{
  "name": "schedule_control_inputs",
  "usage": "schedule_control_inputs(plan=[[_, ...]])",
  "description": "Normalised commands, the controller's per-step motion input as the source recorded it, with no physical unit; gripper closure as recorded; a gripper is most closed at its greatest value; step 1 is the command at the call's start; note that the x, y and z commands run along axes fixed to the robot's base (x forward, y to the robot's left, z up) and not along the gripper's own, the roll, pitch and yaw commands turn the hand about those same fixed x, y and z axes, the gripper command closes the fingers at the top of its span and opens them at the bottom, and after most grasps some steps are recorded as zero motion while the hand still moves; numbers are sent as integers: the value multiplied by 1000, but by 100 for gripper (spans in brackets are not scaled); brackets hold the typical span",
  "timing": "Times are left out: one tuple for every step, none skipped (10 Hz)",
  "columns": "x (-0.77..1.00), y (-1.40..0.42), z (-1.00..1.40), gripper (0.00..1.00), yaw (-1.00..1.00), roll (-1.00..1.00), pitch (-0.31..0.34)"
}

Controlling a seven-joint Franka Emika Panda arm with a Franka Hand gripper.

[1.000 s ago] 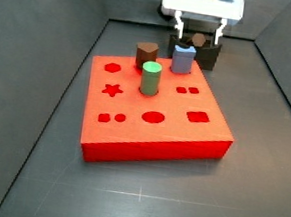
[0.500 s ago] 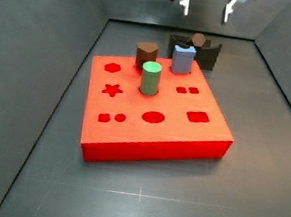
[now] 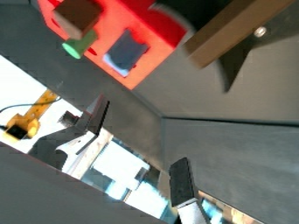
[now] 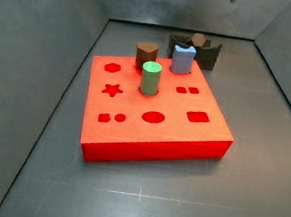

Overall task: Pick up the hexagon object. Move up. Place the hexagon object on the fixture. Regrasp the hexagon object. Move to above the board. Insert the hexagon object.
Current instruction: Regrasp the hexagon object.

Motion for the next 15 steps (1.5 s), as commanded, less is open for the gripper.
schedule_control_inputs(plan=[[-108,-557,440,0,26,1000,42],[-65,-323,141,0,26,1000,38],[-20,-139,14,0,25,1000,37],[2,-12,-2,0,26,1000,41],[11,-5,0,0,25,1000,42],[-4,-29,7,0,26,1000,38],[-9,-26,10,0,26,1000,36],[-12,-23,-1,0,27,1000,30],[-12,-22,-1,0,28,1000,28],[-8,-19,7,0,29,1000,22],[-9,-20,8,0,30,1000,22],[-14,-19,8,0,32,1000,24],[-13,-19,11,0,33,1000,26],[3,-21,8,0,36,1000,30],[9,-20,0,0,37,1000,33]])
